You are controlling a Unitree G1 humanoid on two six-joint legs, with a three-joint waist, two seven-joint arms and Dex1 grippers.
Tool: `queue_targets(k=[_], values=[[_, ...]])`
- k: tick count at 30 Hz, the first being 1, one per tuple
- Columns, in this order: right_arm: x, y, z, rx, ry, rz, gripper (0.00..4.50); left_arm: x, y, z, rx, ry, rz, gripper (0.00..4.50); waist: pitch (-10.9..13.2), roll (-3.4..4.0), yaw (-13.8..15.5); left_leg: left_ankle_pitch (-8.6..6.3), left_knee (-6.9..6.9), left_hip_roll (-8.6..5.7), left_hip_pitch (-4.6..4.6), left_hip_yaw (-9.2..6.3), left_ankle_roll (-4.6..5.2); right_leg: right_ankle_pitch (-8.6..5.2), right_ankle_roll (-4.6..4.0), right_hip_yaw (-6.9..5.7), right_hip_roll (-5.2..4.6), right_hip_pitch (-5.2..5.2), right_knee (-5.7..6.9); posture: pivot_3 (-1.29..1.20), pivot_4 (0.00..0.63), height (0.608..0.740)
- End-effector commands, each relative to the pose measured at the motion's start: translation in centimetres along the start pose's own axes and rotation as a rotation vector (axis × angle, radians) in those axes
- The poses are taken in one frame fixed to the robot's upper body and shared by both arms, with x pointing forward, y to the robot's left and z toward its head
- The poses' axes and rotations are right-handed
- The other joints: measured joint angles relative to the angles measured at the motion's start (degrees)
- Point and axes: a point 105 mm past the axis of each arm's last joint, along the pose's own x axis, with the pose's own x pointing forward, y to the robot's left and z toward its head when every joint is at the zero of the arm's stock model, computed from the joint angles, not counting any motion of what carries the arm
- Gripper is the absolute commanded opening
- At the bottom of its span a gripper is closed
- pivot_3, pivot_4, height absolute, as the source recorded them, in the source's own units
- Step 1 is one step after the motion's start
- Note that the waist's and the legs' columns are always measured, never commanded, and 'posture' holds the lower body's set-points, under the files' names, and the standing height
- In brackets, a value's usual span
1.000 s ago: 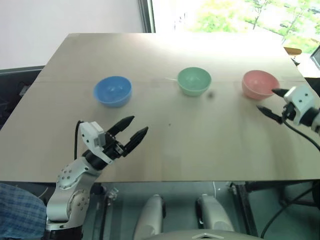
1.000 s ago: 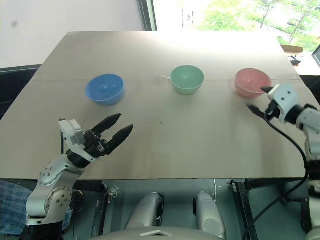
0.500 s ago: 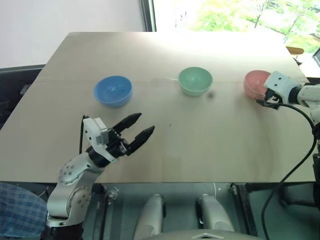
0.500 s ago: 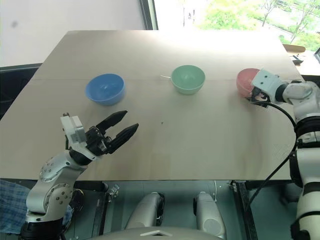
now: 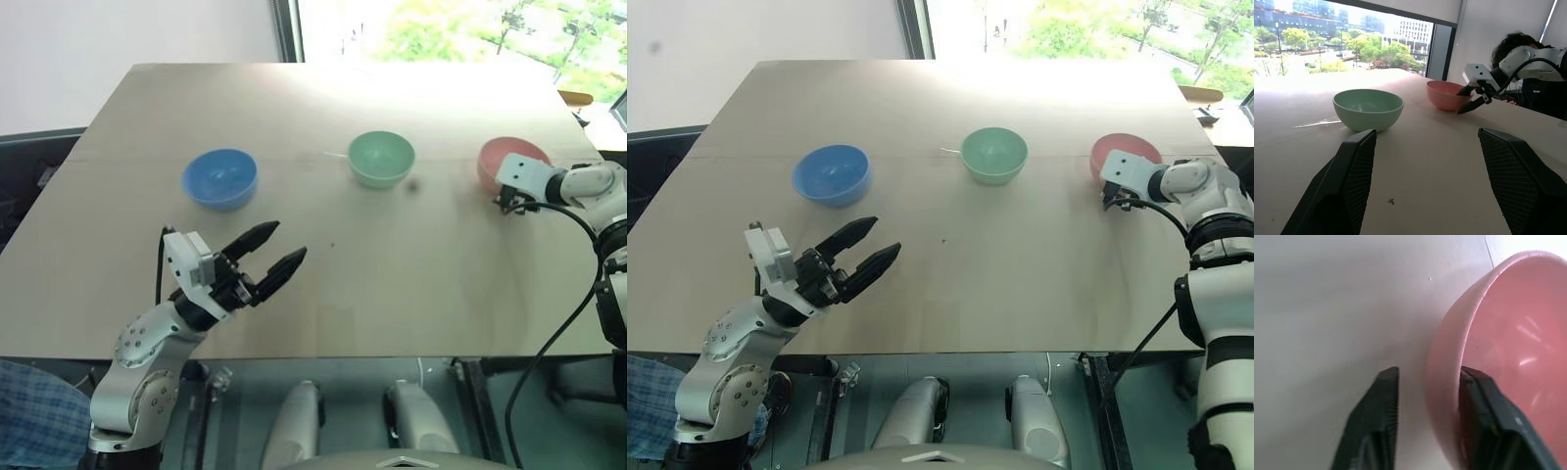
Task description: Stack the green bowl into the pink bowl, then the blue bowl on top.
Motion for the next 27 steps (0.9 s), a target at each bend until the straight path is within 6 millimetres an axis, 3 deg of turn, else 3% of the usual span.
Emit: queue_targets(k=[1, 6, 10, 15, 17, 22, 24, 27], values=[[-0.5, -1.1, 0.8, -0.016, -0.032, -0.036, 0.15, 0.2, -0.7, 1.3, 0.043, -0.031, -0.027, 3.52, 0.00, 0.00, 0.00, 0.00, 0.00, 0.00, 0.00, 0.00, 0.00, 0.00, 0.00, 0.00, 0.00, 0.00, 0.00, 0.00, 0.150, 0.740], [-0.6, -0.9, 1.4, -0.033, -0.067, -0.017, 0.06, 0.2, -0.6, 1.2, 0.042, -0.027, -0.030, 3.52, 0.00, 0.00, 0.00, 0.00, 0.00, 0.00, 0.00, 0.00, 0.00, 0.00, 0.00, 0.00, 0.00, 0.00, 0.00, 0.00, 0.150, 0.740], [-0.8, 0.3, 2.2, -0.019, -0.124, 0.100, 0.06, 0.1, -0.5, 1.0, 0.044, -0.020, -0.031, 3.52, 0.00, 0.00, -0.01, 0.00, 0.00, 0.00, 0.00, 0.00, 0.00, 0.00, 0.00, 0.00, 0.00, 0.00, 0.00, 0.00, 0.150, 0.740], [-1.8, 2.2, 6.8, -0.059, -0.336, 0.270, 0.06, -0.4, 0.1, 0.6, 0.061, 0.013, -0.021, 3.52, 0.00, 0.00, -0.10, 0.00, 0.00, 0.02, 0.01, -0.01, 0.01, 0.00, 0.00, -0.01, 0.00, 0.01, 0.02, 0.00, 0.150, 0.740], [-2.6, 3.8, 8.6, -0.111, -0.389, 0.335, 0.06, -0.5, 0.1, 0.5, 0.071, 0.026, -0.028, 3.52, 0.00, 0.01, -0.03, 0.00, 0.00, 0.04, 0.00, -0.03, 0.01, 0.00, 0.01, -0.01, 0.01, 0.00, 0.03, 0.00, 0.150, 0.740], [-6.5, 10.5, 14.4, -0.253, -0.494, 0.539, 0.06, -0.3, 0.0, 0.1, 0.080, 0.043, -0.050, 3.52, 0.01, 0.05, 0.49, -0.01, 0.01, 0.03, -0.11, -0.26, 0.01, 0.00, 0.01, -0.22, 0.00, 0.00, 0.02, 0.00, 0.150, 0.740], [-7.7, 13.0, 15.6, -0.316, -0.507, 0.593, 0.06, -0.1, 0.0, 0.1, 0.081, 0.041, -0.055, 3.52, 0.00, 0.04, 0.56, -0.01, 0.03, 0.02, -0.13, -0.30, 0.01, 0.00, 0.01, -0.26, -0.01, -0.01, 0.02, 0.00, 0.150, 0.740], [-8.2, 14.8, 16.5, -0.409, -0.496, 0.585, 0.06, 0.0, 0.0, 0.1, 0.081, 0.042, -0.059, 3.52, -0.02, 0.01, 0.62, -0.01, 0.06, 0.01, -0.12, -0.43, 0.00, 0.00, 0.01, -0.40, -0.01, 0.05, 0.02, 0.00, 0.150, 0.740]])
